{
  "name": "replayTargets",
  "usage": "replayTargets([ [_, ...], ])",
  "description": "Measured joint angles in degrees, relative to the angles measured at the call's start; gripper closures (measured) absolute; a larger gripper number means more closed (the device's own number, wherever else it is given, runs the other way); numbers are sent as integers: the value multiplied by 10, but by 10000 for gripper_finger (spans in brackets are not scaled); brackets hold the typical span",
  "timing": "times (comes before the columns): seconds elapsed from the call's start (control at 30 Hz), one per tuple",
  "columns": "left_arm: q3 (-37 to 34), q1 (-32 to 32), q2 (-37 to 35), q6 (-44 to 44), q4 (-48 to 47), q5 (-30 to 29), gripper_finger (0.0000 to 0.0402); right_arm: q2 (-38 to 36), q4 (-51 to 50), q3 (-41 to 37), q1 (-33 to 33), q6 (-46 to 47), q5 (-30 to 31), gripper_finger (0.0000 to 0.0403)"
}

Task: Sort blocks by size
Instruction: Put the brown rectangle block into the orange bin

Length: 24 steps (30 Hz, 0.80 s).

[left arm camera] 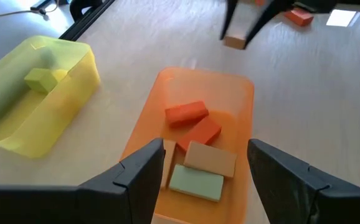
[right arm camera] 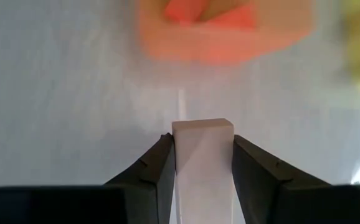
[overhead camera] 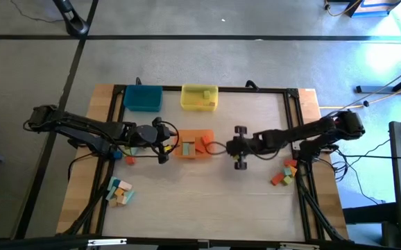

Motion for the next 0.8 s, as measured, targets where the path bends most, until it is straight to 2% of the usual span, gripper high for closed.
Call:
replayTargets([
  [0.2,0,0,0,-12,0,0,183,0,91,0,-53,-52,-27,270],
  [0.43,0,0,0,-12,0,0,183,0,163,0,-100,-59,-72,270],
  [0.8,0,0,0,-13,-1,0,183,0,223,0,-143,-69,-77,270],
])
